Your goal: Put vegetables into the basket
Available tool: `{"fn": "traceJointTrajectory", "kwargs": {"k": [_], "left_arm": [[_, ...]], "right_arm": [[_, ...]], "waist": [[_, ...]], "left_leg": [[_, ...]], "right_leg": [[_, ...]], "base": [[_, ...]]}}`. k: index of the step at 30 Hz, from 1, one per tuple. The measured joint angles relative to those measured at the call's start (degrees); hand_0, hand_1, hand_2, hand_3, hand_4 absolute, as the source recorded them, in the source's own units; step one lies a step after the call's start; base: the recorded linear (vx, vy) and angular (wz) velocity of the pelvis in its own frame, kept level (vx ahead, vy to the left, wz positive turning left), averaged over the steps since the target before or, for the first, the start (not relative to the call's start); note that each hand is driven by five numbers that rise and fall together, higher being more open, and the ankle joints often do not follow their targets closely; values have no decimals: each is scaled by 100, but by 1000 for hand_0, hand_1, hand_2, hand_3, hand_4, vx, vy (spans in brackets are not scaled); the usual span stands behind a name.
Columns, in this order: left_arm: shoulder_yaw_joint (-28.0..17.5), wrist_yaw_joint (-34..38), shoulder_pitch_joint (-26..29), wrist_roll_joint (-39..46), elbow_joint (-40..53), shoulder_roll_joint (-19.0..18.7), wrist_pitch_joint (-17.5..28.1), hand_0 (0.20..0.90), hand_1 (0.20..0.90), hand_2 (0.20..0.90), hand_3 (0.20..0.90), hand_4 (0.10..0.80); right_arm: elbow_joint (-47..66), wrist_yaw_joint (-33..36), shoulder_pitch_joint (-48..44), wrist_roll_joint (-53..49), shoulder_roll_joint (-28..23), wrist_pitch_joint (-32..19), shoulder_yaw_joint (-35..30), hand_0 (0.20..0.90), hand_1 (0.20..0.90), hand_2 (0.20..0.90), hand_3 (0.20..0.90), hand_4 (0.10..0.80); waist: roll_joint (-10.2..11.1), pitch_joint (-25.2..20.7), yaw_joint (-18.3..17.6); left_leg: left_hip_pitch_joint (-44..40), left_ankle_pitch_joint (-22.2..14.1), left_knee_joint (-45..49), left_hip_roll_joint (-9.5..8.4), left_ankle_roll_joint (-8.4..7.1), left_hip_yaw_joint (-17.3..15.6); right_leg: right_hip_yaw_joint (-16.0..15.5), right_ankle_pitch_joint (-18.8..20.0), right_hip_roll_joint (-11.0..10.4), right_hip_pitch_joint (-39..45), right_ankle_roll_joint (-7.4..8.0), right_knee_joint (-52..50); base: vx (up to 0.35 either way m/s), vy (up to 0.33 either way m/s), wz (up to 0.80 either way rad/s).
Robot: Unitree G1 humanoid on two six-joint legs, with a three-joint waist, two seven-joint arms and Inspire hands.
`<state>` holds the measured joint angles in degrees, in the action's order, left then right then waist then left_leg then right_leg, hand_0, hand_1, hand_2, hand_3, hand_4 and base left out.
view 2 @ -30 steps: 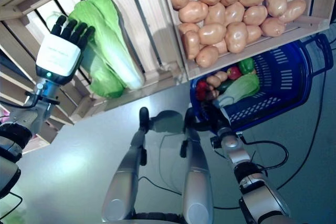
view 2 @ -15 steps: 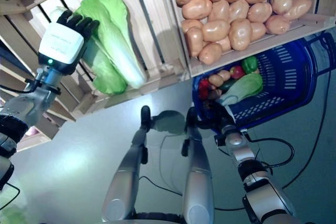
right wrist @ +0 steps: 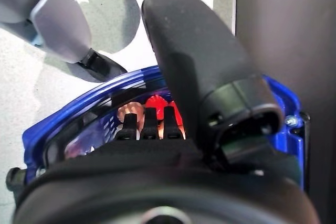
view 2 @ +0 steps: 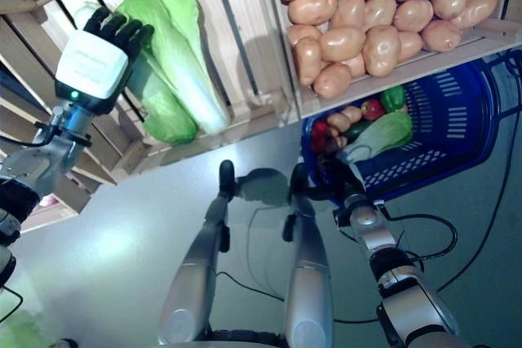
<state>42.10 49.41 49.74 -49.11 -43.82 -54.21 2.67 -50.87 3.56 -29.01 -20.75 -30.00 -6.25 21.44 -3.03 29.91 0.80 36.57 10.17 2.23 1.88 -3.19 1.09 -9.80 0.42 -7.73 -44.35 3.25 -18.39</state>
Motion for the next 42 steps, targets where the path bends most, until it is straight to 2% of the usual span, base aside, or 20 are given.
{"fn": "traceJointTrajectory", "kwargs": {"k": [6, 15, 25, 32, 34, 42], "left_arm": [[-128, 760, -48, -88, -477, 462, -125, 900, 900, 900, 900, 800], [-215, 1198, -21, -75, -517, 501, -275, 900, 900, 900, 900, 800], [-422, 1545, -26, 49, -600, 541, -449, 900, 900, 900, 900, 800], [-435, 1567, -23, 54, -612, 542, -463, 900, 900, 900, 900, 800], [-435, 1567, -24, 65, -617, 542, -461, 300, 300, 300, 300, 400], [-429, 1640, 41, 205, -639, 540, -468, 300, 300, 300, 300, 400]], "right_arm": [[-50, 0, -30, 0, -20, -46, 1, 900, 900, 900, 900, 800], [303, 13, -152, -12, -128, -51, 3, 900, 900, 900, 900, 800], [404, 33, -231, -106, -136, -43, 9, 900, 900, 900, 900, 800], [407, 35, -240, -224, -136, -43, 18, 900, 900, 900, 900, 800], [405, 35, -243, -223, -136, -43, 18, 900, 900, 900, 900, 800], [392, 36, -316, -223, -136, -43, 23, 900, 900, 900, 900, 800]], "waist": [[2, 1, -3], [27, 3, -47], [297, 4, -155], [316, 2, -138], [316, 2, -138], [315, 2, -135]], "left_leg": [[113, 0, 2, 7, 0, 23], [444, -7, 129, 5, 5, 50], [636, 1, 190, 16, -9, 55], [651, 1, 189, 13, -9, 36], [651, 1, 189, 13, -9, 35], [648, 1, 210, 15, -9, 3]], "right_leg": [[-16, -4, 3, -89, -5, -3], [-11, 5, 7, -355, -4, -46], [5, 16, 26, -545, 11, -75], [33, 34, 30, -575, -9, -71], [36, 36, 31, -578, -10, -71], [141, 50, 65, -601, 12, -74]], "base": [[-8, -2, 2], [-2, 5, 1], [-2, -3, 0], [0, 0, 0], [0, 0, 0], [1, -1, -3]]}}
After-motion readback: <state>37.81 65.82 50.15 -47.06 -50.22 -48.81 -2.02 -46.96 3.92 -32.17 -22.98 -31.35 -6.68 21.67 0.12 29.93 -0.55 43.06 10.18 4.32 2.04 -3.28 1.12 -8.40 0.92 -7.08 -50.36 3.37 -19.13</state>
